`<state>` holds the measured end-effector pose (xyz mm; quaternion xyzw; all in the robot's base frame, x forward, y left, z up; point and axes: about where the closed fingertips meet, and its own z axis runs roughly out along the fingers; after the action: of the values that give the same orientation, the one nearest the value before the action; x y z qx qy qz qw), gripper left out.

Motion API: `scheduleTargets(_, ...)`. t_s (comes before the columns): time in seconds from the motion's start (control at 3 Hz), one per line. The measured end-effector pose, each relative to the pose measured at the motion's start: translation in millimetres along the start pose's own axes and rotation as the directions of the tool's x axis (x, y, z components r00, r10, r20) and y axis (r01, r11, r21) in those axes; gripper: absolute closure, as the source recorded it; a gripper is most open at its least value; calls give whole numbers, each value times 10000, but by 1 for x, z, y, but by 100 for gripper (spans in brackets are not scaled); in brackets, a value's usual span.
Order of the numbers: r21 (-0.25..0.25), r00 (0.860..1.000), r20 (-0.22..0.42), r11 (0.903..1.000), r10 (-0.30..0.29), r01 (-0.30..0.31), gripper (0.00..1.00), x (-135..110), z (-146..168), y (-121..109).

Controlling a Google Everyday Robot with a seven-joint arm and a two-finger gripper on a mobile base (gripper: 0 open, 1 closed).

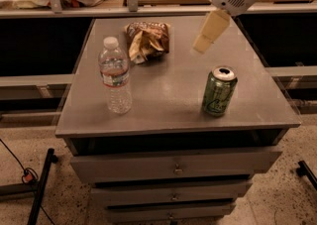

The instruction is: Move brown chip bag near green can

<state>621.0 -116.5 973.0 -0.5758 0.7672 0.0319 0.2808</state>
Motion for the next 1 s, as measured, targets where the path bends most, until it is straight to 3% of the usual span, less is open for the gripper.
scheduleTargets(0.67, 1117, 9961, 869, 9935, 143, -240, 0, -14, 89, -13)
scheduleTargets(1.0, 1634, 9915, 1300, 9862, 53, -267, 0, -26, 90, -26)
